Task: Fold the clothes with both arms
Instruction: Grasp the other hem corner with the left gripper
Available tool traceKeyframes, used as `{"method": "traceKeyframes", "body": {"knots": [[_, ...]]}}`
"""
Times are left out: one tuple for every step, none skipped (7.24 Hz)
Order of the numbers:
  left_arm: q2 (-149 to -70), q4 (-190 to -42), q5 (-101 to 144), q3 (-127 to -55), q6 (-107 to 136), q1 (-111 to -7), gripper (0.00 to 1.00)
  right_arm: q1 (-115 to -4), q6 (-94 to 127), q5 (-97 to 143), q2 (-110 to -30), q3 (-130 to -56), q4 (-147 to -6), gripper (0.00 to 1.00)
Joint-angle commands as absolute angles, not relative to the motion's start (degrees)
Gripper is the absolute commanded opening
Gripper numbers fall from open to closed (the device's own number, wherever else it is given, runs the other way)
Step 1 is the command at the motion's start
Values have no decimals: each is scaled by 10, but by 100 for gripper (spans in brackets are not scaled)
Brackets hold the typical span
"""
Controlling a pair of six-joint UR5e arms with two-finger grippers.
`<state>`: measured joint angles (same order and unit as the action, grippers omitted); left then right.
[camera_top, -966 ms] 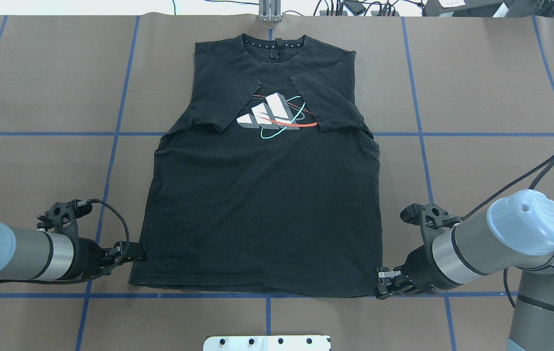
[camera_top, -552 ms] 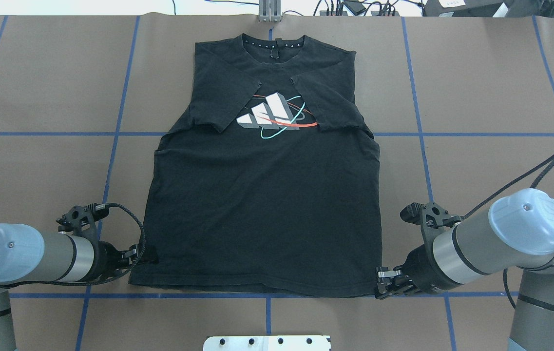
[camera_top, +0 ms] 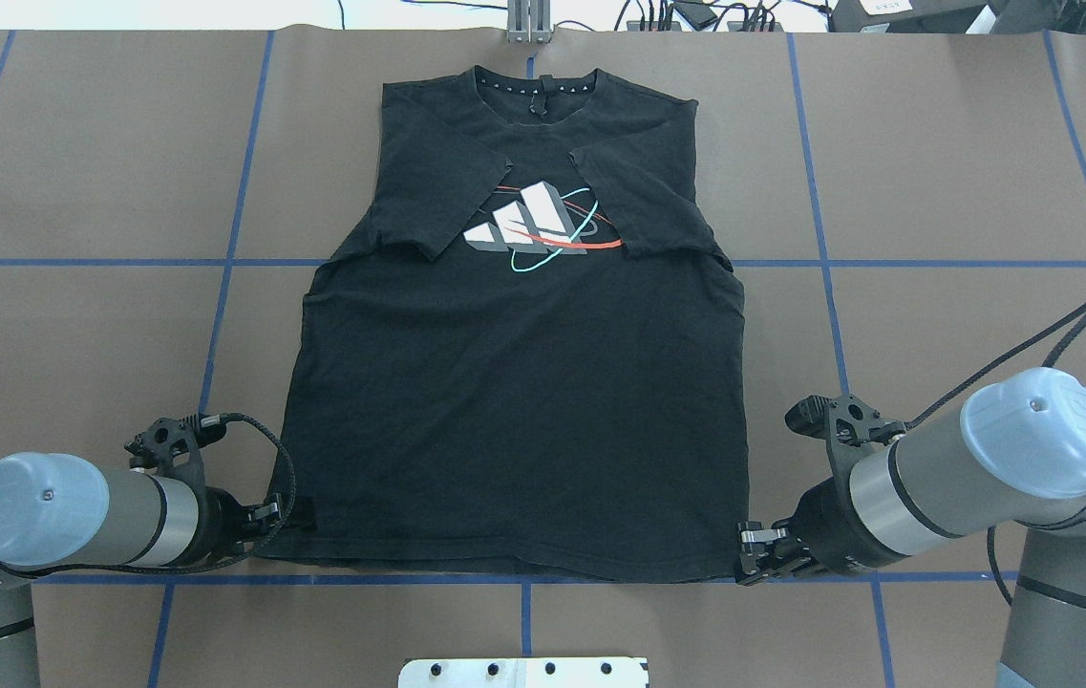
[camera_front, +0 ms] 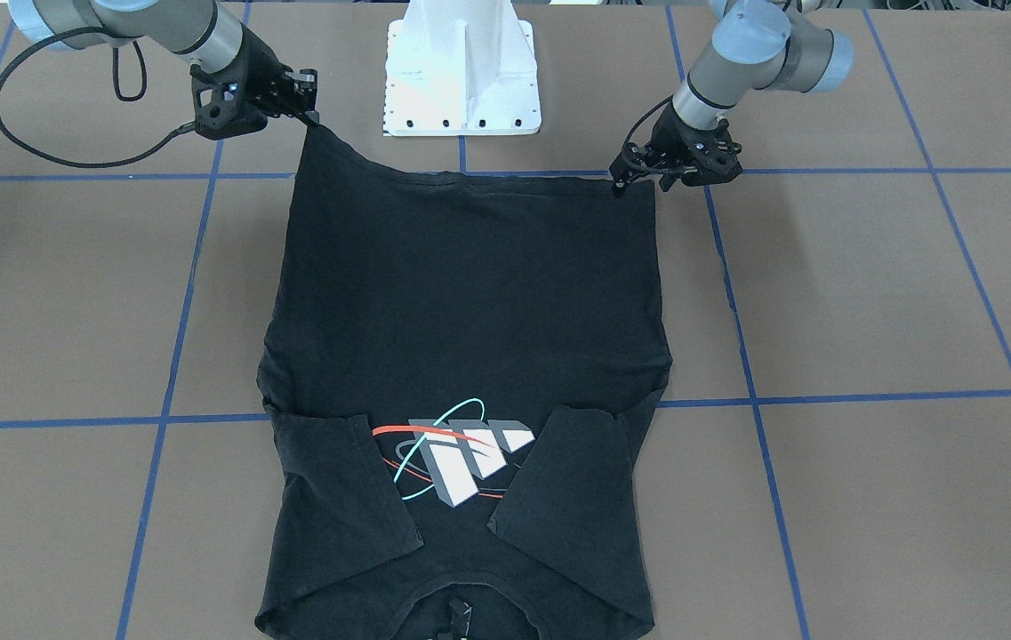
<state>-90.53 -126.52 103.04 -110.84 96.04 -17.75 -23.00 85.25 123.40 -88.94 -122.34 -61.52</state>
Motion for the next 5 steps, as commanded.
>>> {"method": "traceKeyframes", "body": {"knots": [[-904,-1265,1026,-1109,961,-171,87,-232,853,1234,-889,-1224,-615,0],[-904,-1265,1026,-1110,961,-171,84,-232,853,1234,-890,-1224,-615,0],[-903,-1265,1026,-1111,961,-171,81,-233,853,1234,-889,-1224,-615,0],[-903,-1265,1026,-1111,961,-171,78,-232,853,1234,-889,-1225,-615,0],[-902,-1264,1026,-1112,961,-171,74,-233,853,1234,-890,-1226,-615,0]]}}
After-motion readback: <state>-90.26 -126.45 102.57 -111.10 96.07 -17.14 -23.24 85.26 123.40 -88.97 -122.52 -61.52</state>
